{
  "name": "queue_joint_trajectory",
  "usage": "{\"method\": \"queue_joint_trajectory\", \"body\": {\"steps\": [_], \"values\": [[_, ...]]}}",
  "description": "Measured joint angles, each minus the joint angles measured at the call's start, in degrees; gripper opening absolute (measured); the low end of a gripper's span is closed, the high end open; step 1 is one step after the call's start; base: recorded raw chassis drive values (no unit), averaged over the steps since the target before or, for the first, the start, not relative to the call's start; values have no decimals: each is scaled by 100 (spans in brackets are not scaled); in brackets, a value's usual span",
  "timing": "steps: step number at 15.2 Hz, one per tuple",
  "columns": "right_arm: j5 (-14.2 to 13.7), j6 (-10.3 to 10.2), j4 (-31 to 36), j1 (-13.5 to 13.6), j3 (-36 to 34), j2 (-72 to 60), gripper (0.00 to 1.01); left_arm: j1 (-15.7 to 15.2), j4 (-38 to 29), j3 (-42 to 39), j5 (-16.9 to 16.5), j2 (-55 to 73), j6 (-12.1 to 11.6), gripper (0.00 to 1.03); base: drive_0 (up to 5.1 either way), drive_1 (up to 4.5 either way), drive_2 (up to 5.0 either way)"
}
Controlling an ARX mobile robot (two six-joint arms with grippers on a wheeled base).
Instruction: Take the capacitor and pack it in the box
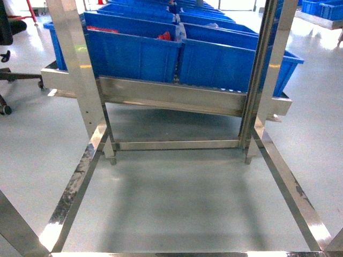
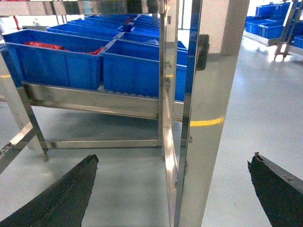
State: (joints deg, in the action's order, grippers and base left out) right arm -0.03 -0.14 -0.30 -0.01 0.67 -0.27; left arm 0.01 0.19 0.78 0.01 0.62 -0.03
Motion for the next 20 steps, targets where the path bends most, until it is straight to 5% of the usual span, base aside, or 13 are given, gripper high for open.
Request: {"method": "queue_joint_trajectory", "body": {"steps": [20], "values": [[0,0,0,0,0,0,98,0,0,2,-2,-2,0,98,0,0,0]]}}
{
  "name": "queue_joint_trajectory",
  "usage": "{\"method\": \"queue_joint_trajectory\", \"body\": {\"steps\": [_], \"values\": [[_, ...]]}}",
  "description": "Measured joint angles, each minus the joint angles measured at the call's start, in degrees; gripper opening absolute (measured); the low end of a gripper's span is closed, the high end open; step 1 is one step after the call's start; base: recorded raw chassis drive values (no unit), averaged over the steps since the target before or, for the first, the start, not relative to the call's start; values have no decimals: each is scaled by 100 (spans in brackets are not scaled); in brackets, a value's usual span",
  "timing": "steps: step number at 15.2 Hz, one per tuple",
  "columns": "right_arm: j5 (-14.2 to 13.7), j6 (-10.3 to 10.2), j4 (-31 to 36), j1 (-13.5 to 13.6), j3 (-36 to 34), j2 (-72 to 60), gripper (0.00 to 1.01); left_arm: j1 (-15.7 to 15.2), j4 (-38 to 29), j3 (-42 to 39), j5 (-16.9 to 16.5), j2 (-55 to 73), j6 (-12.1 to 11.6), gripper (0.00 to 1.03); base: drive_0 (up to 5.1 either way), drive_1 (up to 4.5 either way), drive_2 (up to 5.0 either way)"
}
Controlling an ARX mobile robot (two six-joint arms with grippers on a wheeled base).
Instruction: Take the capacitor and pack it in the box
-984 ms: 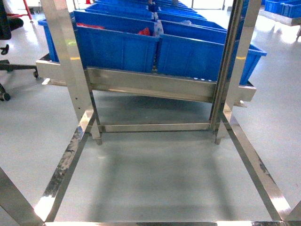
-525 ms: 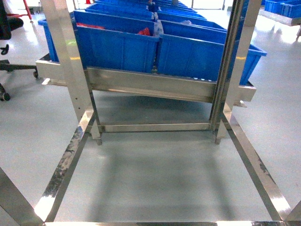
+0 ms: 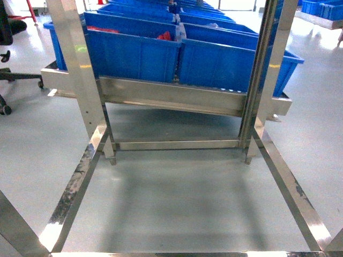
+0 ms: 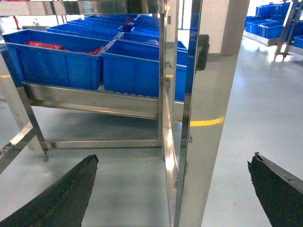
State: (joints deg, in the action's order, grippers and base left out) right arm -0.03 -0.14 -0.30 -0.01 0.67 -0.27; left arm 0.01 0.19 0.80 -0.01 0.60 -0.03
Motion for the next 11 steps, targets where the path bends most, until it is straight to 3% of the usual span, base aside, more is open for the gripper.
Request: {"method": "queue_joint_trajectory", "body": {"steps": [11], "values": [[9,9,-2,0,0,0,98,0,11,-2,7,2,2,98,0,0,0]]}}
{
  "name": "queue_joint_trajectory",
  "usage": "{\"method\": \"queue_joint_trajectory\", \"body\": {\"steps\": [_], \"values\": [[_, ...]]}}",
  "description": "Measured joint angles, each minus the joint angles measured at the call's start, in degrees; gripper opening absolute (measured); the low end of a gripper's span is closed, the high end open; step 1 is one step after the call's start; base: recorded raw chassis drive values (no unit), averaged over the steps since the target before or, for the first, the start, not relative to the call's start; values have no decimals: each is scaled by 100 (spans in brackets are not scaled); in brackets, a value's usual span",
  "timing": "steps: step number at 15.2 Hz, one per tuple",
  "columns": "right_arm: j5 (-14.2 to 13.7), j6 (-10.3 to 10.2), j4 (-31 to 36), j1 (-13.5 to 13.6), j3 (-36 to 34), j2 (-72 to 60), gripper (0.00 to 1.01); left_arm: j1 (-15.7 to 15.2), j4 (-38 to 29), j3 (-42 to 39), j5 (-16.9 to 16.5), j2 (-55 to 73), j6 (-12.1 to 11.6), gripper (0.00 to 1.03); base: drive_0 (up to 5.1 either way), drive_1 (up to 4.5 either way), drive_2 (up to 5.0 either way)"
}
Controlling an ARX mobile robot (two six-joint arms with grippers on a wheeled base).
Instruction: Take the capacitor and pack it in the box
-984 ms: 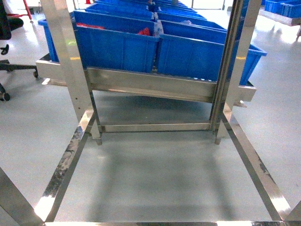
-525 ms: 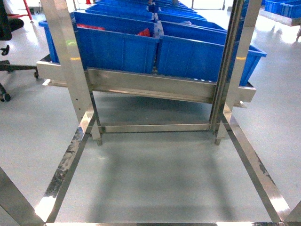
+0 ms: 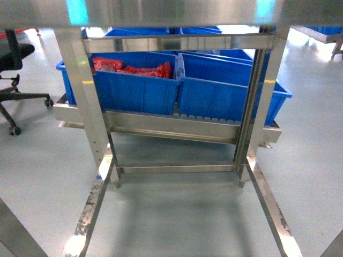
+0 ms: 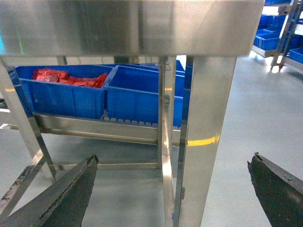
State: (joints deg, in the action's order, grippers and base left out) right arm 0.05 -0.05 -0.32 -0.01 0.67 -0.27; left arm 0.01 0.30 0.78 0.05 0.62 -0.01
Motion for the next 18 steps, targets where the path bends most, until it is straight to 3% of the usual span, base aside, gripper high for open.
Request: {"method": "queue_joint_trajectory", "body": {"steps": [18], "values": [[-15,-9,-9,0,0,-2,98,0,4,2,9,0,0,98,0,0,0]]}}
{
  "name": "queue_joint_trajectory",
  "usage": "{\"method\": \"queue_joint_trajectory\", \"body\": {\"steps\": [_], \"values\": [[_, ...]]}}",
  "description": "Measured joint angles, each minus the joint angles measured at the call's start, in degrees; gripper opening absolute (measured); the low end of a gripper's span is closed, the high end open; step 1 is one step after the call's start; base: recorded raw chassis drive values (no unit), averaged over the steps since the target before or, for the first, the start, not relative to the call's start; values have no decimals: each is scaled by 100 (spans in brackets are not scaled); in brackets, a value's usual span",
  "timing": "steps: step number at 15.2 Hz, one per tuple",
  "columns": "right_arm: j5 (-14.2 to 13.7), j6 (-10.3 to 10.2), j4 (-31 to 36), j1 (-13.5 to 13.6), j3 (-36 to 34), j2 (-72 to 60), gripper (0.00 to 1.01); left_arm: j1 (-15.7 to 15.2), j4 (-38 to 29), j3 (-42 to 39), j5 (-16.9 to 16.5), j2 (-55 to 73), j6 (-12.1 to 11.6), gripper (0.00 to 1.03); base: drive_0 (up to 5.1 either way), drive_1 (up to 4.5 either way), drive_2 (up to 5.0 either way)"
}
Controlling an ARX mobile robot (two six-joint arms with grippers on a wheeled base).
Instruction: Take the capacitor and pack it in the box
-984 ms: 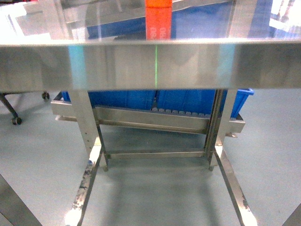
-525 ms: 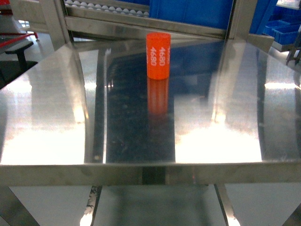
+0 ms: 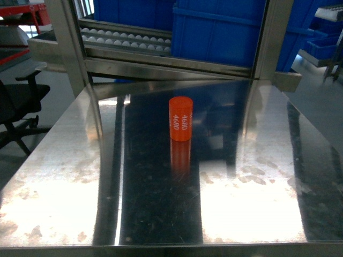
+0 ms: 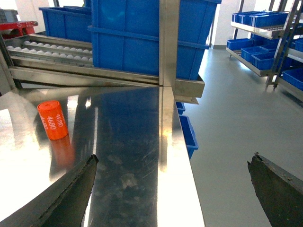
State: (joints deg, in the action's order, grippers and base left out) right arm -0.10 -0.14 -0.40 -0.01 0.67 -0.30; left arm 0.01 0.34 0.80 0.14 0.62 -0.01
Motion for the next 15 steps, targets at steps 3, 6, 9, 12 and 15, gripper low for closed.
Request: {"method": "queue_joint_trajectory", "body": {"steps": [3,6,9,12,15], "values": [[9,0,11,0,0,2,98,0,-9,0,-13,0,0,98,0,0,0],[9,0,9,0,0,2,98,0,-9,0,-13,0,0,98,0,0,0],[9,0,11,0,0,2,98,0,-9,0,-13,0,0,98,0,0,0],[9,-2,11,0,0,2,98,575,-400,129,249,1180,225,98,0,0,0],[9,0,11,0,0,2,98,1939,-3574,632,968,4592,468,98,0,0,0]]}}
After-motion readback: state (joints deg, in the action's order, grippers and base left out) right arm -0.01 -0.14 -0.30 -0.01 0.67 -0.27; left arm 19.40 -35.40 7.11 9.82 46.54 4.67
